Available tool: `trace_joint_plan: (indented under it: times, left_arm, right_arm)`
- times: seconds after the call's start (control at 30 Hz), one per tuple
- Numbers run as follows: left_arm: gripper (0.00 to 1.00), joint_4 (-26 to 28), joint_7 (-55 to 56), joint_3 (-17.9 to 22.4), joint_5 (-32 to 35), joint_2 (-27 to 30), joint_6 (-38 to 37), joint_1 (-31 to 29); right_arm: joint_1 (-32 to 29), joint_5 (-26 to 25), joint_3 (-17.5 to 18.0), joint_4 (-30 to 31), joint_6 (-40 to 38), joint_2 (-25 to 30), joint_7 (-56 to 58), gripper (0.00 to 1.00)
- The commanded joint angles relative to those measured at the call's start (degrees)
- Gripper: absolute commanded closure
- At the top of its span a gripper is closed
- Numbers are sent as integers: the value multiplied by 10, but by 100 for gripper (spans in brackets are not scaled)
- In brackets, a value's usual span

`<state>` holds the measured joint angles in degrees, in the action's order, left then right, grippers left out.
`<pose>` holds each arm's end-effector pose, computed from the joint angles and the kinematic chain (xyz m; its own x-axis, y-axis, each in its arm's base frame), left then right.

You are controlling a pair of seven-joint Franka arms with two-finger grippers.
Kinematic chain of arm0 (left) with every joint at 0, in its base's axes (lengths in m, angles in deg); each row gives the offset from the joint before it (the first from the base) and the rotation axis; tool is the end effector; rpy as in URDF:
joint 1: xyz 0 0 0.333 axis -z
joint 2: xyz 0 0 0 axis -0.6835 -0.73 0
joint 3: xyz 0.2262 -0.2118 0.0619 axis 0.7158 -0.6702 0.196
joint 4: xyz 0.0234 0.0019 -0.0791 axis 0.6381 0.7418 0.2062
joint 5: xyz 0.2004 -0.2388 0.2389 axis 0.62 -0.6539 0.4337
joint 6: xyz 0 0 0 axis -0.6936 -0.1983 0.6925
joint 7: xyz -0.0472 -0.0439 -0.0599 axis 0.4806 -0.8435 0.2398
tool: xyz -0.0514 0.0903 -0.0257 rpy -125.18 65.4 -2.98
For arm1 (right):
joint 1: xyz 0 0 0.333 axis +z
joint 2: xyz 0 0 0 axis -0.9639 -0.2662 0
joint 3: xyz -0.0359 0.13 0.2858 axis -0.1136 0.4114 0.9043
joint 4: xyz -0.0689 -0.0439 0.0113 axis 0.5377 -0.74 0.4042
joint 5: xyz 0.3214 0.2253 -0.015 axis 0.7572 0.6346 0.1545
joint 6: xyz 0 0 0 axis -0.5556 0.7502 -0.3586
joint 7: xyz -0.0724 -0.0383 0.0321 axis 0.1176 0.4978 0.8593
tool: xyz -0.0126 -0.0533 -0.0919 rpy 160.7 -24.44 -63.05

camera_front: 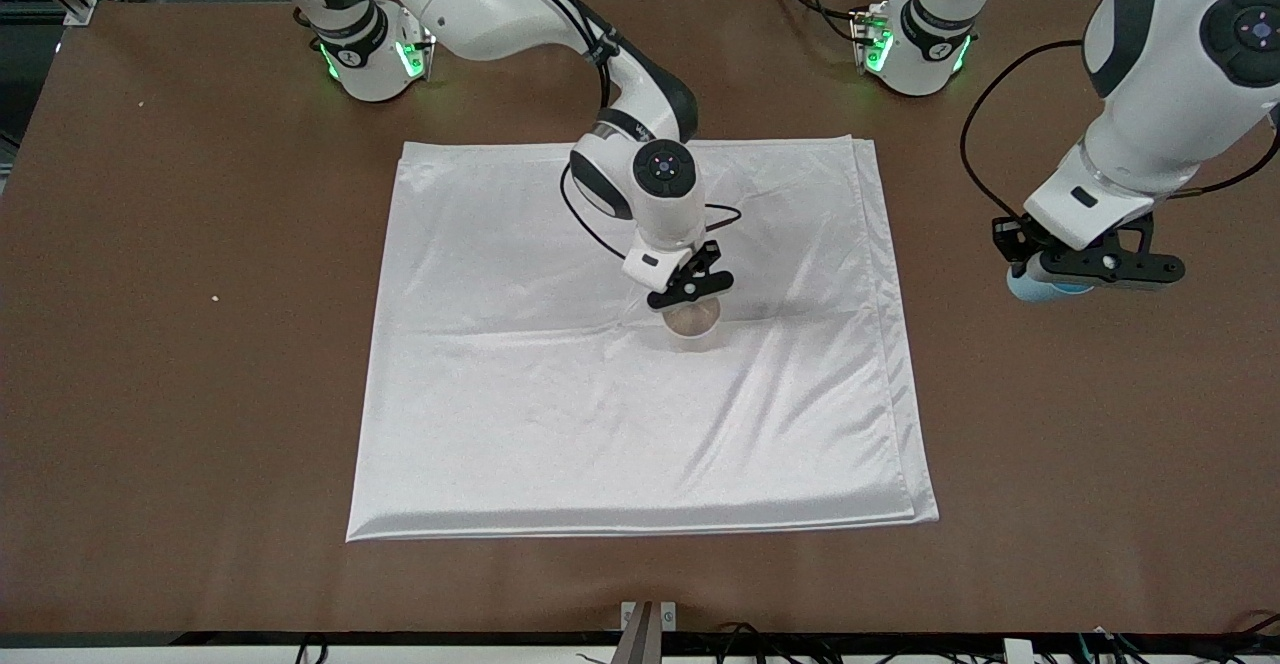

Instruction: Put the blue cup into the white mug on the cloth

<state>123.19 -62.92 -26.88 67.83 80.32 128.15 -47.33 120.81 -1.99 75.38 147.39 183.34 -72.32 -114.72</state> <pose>0.5515 -0.0983 0.5178 0.9854 -0.1559 0.0684 -0.1506 -0.9856 -0.0765 0.4869 0.5689 0.2483 0.9691 0.2465 0.0083 0.2463 -0.9655 -0.0845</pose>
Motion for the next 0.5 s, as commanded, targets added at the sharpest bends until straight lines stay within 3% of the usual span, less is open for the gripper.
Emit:
trace_joint_plan:
  times: [0.0,0.47]
  left_arm:
    - [100,-59,-21,-11,-18,-11,-57,-3]
    - [100,-71,-21,-34,-18,-11,-67,-3]
  right_arm:
    - [5,-4,-5,-26,-7,-11,-48,0]
    - [-2,-4,-7,-26,-61,30,-53,0]
